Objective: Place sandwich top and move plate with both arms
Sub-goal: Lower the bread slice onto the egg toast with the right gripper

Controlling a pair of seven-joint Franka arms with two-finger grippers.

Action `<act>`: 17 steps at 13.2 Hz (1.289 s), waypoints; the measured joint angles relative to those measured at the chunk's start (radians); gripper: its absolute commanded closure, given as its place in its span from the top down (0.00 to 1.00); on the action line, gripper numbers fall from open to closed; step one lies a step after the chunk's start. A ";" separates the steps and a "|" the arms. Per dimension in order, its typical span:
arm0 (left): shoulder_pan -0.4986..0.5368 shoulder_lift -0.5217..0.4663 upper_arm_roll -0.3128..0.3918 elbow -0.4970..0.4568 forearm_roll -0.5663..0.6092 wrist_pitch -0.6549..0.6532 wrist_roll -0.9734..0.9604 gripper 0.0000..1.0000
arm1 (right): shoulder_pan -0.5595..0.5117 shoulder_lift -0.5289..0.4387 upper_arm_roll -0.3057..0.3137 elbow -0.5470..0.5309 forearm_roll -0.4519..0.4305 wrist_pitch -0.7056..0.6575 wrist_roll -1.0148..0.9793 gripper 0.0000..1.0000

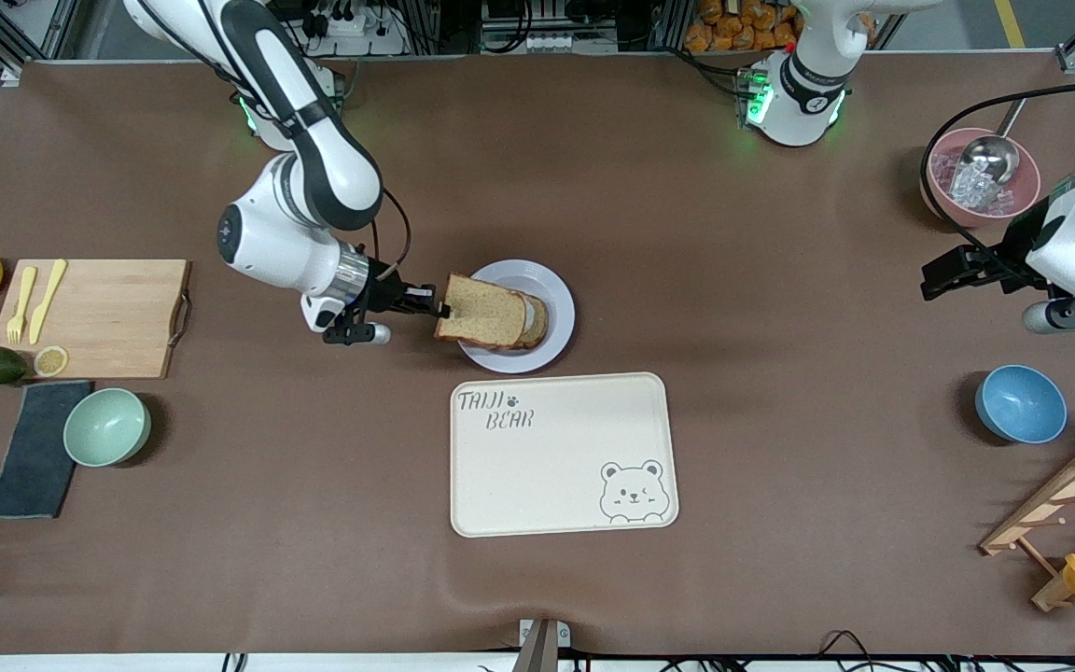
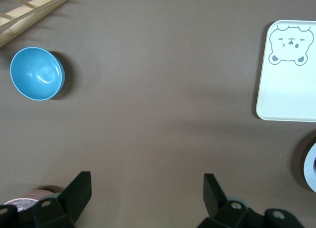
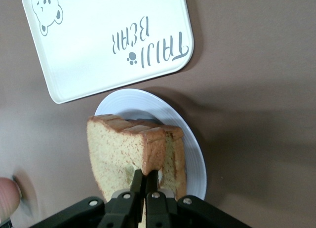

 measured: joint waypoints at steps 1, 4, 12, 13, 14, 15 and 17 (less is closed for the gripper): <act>0.001 0.001 0.000 0.000 0.000 0.000 0.000 1.00 | 0.023 0.010 0.000 0.000 0.013 0.024 0.000 0.00; 0.007 0.002 0.001 0.000 0.000 0.000 0.000 1.00 | 0.055 0.025 0.000 0.000 0.029 0.046 0.001 0.00; 0.008 0.011 0.001 -0.001 0.000 0.000 0.000 1.00 | 0.106 0.025 0.000 -0.025 0.065 0.069 0.001 0.00; 0.008 0.012 0.001 -0.001 0.000 0.000 0.000 1.00 | 0.107 0.025 0.000 -0.027 0.066 0.070 0.001 0.00; 0.008 0.013 0.001 -0.001 0.000 0.000 0.000 1.00 | 0.107 0.025 -0.002 -0.029 0.068 0.070 0.001 0.00; 0.007 0.014 0.001 -0.001 0.000 0.000 0.000 1.00 | 0.107 0.026 -0.004 -0.030 0.070 0.070 0.001 0.02; 0.005 0.016 0.000 -0.001 0.000 0.000 0.000 1.00 | 0.106 0.030 -0.007 -0.031 0.074 0.070 0.001 0.11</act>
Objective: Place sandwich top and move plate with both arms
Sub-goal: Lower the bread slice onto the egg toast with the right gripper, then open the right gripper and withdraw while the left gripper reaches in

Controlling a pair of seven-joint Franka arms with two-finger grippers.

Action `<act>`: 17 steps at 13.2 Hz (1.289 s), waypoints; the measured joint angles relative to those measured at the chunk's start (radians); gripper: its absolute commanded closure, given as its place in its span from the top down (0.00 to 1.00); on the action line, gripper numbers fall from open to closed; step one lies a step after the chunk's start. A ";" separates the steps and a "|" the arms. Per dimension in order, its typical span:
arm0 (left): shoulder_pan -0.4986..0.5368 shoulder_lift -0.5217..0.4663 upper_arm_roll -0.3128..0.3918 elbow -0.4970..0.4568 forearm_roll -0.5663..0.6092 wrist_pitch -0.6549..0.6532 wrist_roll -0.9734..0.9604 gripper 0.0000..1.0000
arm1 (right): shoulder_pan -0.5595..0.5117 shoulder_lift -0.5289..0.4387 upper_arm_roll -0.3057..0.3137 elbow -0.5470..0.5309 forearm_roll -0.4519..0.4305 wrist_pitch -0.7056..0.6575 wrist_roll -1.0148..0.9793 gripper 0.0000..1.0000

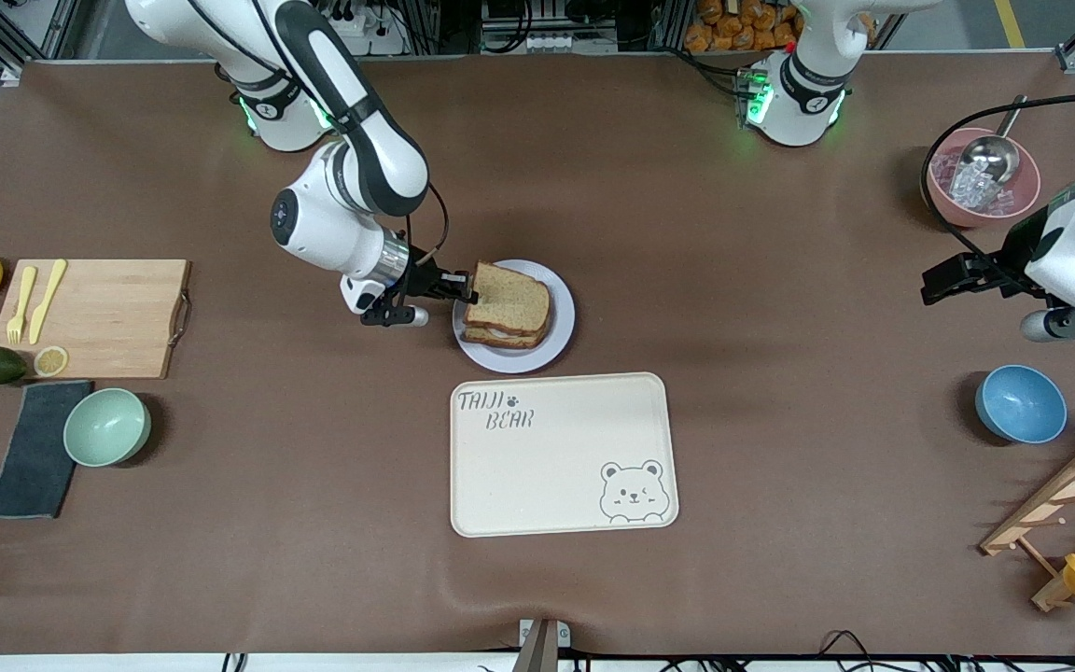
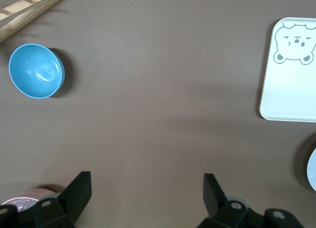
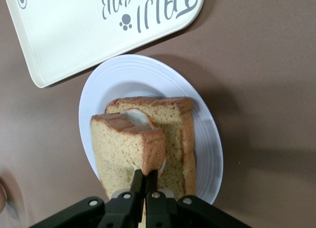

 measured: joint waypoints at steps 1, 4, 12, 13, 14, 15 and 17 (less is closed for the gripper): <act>-0.001 0.001 0.000 0.000 0.000 0.000 0.000 1.00 | 0.000 0.002 -0.001 0.000 0.001 0.000 0.000 0.18; -0.002 0.001 0.000 0.000 0.009 0.000 0.000 1.00 | 0.000 0.003 -0.001 0.000 0.001 0.001 0.000 0.29; -0.004 0.008 -0.001 0.000 0.017 0.008 0.000 1.00 | -0.010 0.004 -0.017 0.017 0.004 0.002 0.001 0.38; -0.004 0.008 -0.001 0.000 0.017 0.012 0.000 1.00 | -0.018 0.004 -0.020 0.022 0.004 -0.004 0.001 0.39; -0.004 0.008 -0.001 0.000 0.017 0.017 0.000 1.00 | -0.031 0.004 -0.020 0.028 0.004 -0.024 0.001 0.41; -0.002 0.009 -0.001 0.000 0.017 0.021 0.000 1.00 | -0.049 0.004 -0.021 0.035 0.004 -0.049 0.001 0.46; 0.004 0.015 -0.001 0.000 0.017 0.028 0.000 1.00 | -0.079 0.002 -0.023 0.046 0.003 -0.074 0.000 0.59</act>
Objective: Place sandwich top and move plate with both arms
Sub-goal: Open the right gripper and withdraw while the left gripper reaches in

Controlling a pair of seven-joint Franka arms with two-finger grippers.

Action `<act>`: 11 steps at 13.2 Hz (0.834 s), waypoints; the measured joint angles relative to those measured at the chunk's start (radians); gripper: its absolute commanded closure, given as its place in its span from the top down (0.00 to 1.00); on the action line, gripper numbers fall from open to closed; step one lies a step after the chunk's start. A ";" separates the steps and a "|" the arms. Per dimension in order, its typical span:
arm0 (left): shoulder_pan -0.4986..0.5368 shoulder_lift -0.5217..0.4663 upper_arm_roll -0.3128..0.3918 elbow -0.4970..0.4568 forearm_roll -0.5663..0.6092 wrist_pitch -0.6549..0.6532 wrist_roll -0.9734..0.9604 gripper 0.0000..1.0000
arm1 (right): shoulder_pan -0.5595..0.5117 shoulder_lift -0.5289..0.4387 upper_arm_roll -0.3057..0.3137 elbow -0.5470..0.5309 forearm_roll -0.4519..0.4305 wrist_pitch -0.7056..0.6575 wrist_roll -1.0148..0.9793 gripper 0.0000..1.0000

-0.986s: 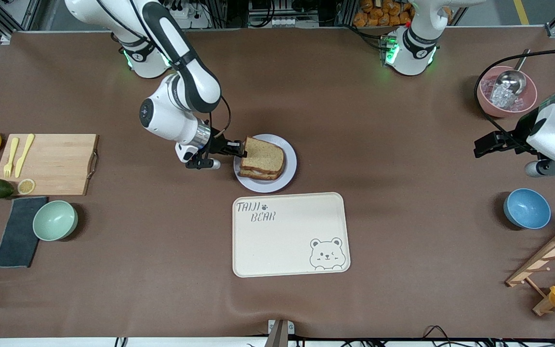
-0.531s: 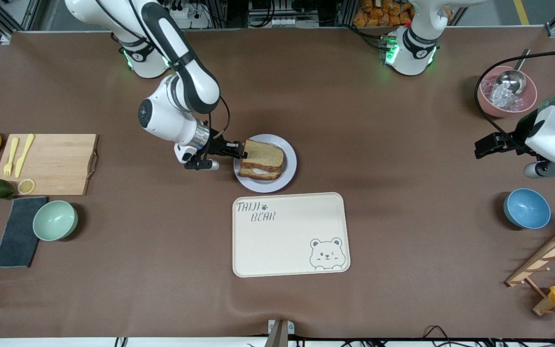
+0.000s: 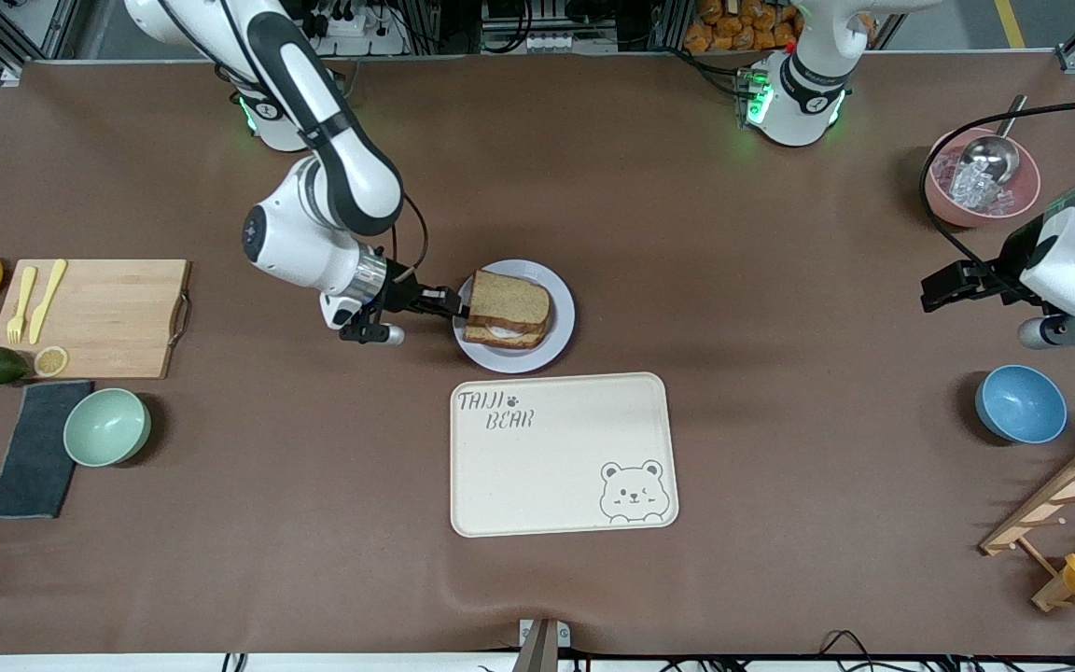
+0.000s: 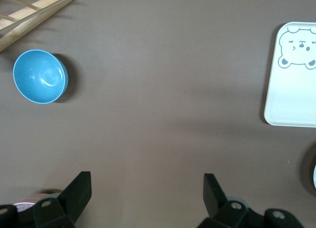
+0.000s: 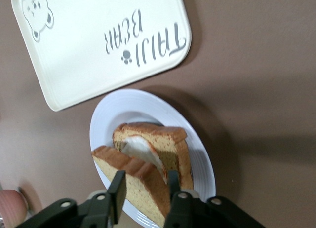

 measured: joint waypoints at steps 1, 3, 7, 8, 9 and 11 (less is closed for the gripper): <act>0.001 0.009 0.000 -0.001 -0.004 0.013 0.000 1.00 | -0.007 -0.001 -0.004 0.006 -0.004 -0.003 0.000 0.61; 0.001 0.044 -0.001 -0.006 -0.061 0.060 0.000 1.00 | -0.012 -0.002 -0.022 0.022 -0.037 -0.014 -0.001 0.63; -0.005 0.183 -0.008 -0.042 -0.275 0.230 0.004 1.00 | -0.089 -0.007 -0.107 0.109 -0.183 -0.226 0.000 0.63; -0.007 0.214 -0.017 -0.074 -0.351 0.307 0.017 1.00 | -0.119 -0.009 -0.129 0.134 -0.209 -0.288 0.000 0.64; -0.009 0.240 -0.037 -0.112 -0.410 0.389 0.036 1.00 | -0.149 -0.010 -0.148 0.158 -0.236 -0.345 -0.001 0.65; -0.010 0.269 -0.091 -0.180 -0.497 0.505 0.052 1.00 | -0.200 -0.011 -0.177 0.208 -0.316 -0.441 -0.001 0.66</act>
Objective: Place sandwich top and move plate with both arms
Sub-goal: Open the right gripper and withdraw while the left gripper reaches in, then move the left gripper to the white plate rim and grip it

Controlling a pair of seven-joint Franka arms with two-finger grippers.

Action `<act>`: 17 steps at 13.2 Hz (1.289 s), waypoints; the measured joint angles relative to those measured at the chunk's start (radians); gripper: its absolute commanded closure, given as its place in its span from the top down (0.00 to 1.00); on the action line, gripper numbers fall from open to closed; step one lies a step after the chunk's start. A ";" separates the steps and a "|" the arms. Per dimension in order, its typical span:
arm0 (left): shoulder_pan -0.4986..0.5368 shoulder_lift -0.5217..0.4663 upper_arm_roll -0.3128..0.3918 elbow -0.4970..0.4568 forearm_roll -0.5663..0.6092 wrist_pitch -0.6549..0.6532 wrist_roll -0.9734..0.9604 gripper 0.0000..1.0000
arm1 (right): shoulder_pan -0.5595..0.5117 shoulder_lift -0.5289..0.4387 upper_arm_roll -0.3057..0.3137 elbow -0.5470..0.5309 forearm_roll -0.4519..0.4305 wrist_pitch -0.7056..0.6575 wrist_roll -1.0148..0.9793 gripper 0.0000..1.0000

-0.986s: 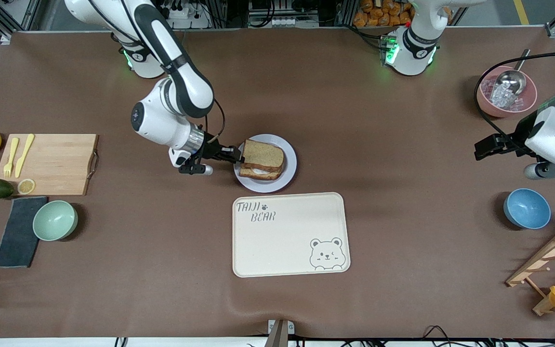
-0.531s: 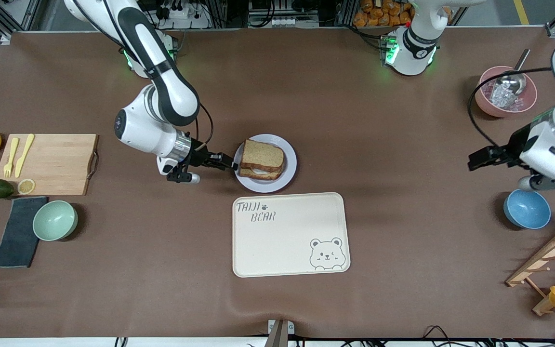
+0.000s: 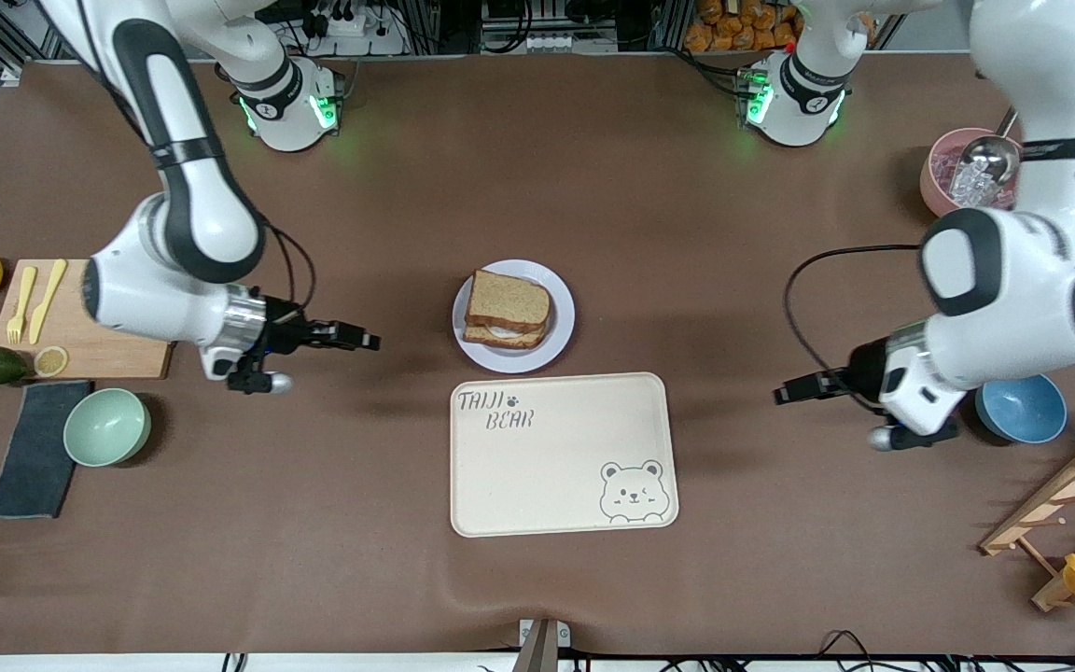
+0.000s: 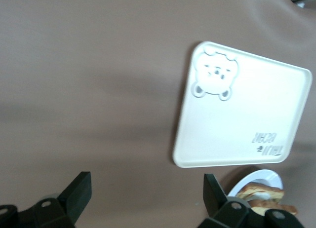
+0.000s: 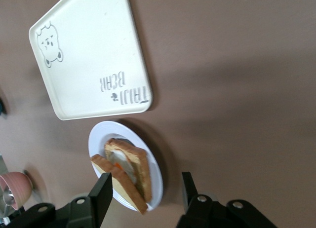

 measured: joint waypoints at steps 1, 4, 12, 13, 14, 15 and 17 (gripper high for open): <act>-0.002 0.003 -0.022 -0.025 -0.054 0.022 0.000 1.00 | -0.030 0.000 -0.008 0.033 -0.047 -0.051 0.000 0.67; -0.002 -0.002 -0.052 -0.068 -0.178 0.029 0.000 1.00 | -0.142 0.000 -0.014 0.148 -0.179 -0.208 0.000 0.71; -0.027 0.005 -0.119 -0.248 -0.698 0.088 0.491 1.00 | -0.342 0.002 -0.015 0.359 -0.406 -0.410 -0.098 0.72; -0.041 0.014 -0.120 -0.265 -0.736 0.103 0.532 1.00 | -0.349 0.001 -0.015 0.414 -0.436 -0.461 -0.098 0.72; -0.060 0.026 -0.120 -0.277 -0.788 0.115 0.579 1.00 | -0.352 0.001 -0.015 0.467 -0.448 -0.512 -0.098 0.72; -0.082 0.040 -0.120 -0.289 -0.861 0.129 0.643 1.00 | -0.354 0.001 -0.015 0.515 -0.454 -0.552 -0.097 0.70; -0.116 0.083 -0.121 -0.316 -1.049 0.139 0.828 1.00 | -0.355 0.001 -0.015 0.591 -0.465 -0.625 -0.082 0.69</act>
